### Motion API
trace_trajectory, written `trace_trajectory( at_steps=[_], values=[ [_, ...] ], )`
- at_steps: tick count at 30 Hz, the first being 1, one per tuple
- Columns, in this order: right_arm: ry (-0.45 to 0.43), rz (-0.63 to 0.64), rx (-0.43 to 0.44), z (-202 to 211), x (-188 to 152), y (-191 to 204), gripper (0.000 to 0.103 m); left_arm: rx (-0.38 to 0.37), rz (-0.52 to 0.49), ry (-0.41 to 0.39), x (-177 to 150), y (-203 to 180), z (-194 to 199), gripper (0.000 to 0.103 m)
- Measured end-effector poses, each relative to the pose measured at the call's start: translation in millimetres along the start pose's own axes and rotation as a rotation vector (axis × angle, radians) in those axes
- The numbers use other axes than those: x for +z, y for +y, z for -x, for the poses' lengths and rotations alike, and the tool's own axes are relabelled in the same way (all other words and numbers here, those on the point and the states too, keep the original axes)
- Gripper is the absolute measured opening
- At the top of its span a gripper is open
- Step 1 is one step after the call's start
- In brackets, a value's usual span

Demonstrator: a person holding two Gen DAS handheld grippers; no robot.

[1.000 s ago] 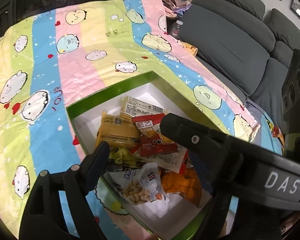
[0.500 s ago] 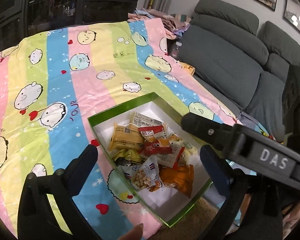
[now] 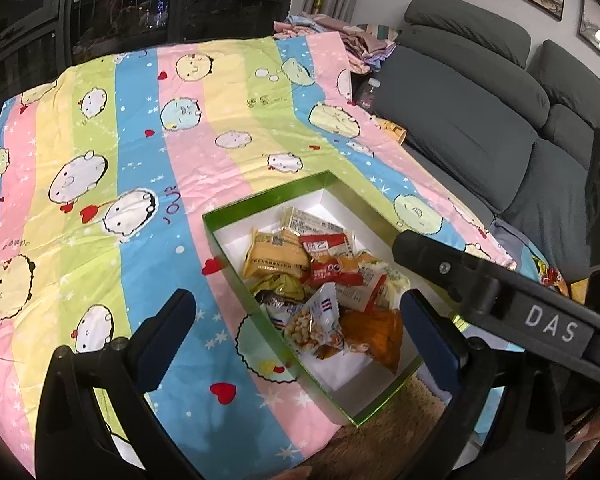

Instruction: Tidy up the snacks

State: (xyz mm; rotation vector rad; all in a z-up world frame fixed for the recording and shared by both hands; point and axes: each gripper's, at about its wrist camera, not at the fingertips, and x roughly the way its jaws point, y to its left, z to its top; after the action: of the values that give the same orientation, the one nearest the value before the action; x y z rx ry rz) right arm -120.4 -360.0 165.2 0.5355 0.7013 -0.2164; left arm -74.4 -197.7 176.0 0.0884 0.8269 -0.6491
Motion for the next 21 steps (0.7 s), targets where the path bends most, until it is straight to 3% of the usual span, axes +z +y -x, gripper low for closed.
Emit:
trace_trajectory(
  at_steps=[21],
  values=[
    [0.058,0.003,-0.034,-14.7,-7.8,-1.0,0.088,-0.007,0.032,0.068,-9.3,6.5,-13.4,0.102]
  ],
)
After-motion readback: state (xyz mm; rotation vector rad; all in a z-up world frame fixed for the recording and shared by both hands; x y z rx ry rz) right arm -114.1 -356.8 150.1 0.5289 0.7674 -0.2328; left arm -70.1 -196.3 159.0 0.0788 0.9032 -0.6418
